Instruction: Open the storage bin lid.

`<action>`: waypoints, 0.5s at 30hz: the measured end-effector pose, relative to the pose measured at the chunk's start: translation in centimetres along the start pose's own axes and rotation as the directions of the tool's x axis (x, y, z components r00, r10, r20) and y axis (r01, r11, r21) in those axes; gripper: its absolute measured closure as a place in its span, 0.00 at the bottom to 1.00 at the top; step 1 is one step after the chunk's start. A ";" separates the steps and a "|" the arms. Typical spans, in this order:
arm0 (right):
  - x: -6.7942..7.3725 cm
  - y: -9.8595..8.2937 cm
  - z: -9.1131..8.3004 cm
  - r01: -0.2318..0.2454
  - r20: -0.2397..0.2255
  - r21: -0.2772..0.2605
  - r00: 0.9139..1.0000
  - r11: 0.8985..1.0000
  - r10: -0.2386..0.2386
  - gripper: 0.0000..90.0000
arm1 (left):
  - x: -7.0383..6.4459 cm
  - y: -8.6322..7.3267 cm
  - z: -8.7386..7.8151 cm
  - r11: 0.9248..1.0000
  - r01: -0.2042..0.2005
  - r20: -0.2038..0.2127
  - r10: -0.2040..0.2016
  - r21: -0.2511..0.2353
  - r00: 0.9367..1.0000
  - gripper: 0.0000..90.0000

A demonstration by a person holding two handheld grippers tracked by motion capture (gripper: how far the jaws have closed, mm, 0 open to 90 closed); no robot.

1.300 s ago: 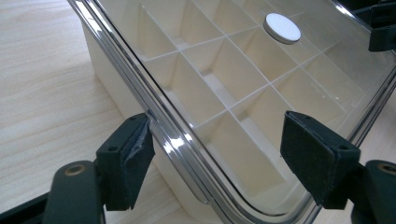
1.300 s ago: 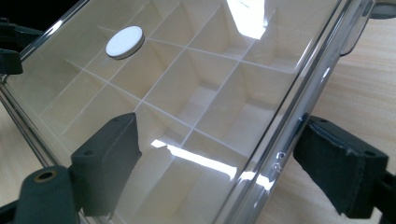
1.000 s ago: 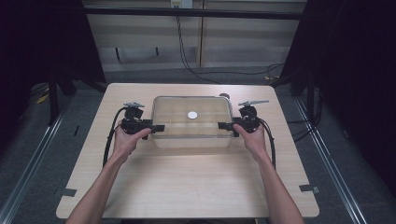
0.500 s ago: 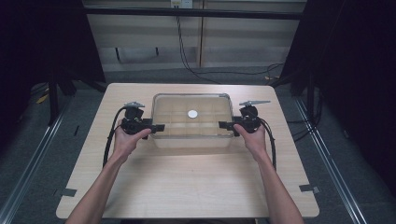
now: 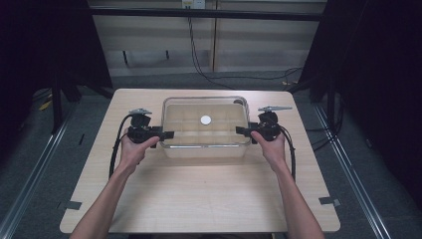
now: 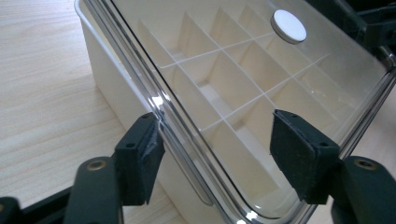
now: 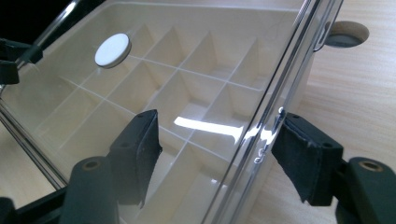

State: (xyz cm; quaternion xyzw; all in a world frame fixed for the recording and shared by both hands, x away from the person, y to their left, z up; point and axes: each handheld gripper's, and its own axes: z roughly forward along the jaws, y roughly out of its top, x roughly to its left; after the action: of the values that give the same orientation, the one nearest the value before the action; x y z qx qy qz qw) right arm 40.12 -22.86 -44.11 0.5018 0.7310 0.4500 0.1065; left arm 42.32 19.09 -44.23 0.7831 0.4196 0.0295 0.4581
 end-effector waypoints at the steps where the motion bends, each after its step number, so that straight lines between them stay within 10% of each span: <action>1: 0.0 0.0 -0.1 -0.002 -0.005 -0.002 1.000 1.000 0.002 0.38 | 0.1 0.0 -0.1 1.000 -0.004 -0.001 0.004 0.001 1.000 0.42; 15: 0.4 0.0 -0.6 -0.015 -0.033 -0.027 0.999 1.000 0.014 0.51 | -0.3 0.0 -0.6 0.999 -0.010 0.005 0.010 -0.038 1.000 0.52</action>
State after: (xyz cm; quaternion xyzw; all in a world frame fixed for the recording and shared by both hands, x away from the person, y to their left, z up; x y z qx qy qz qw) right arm 39.60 -22.88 -43.68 0.4981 0.7229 0.4688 0.0981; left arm 41.90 19.34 -43.77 0.7764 0.4138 0.0377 0.4739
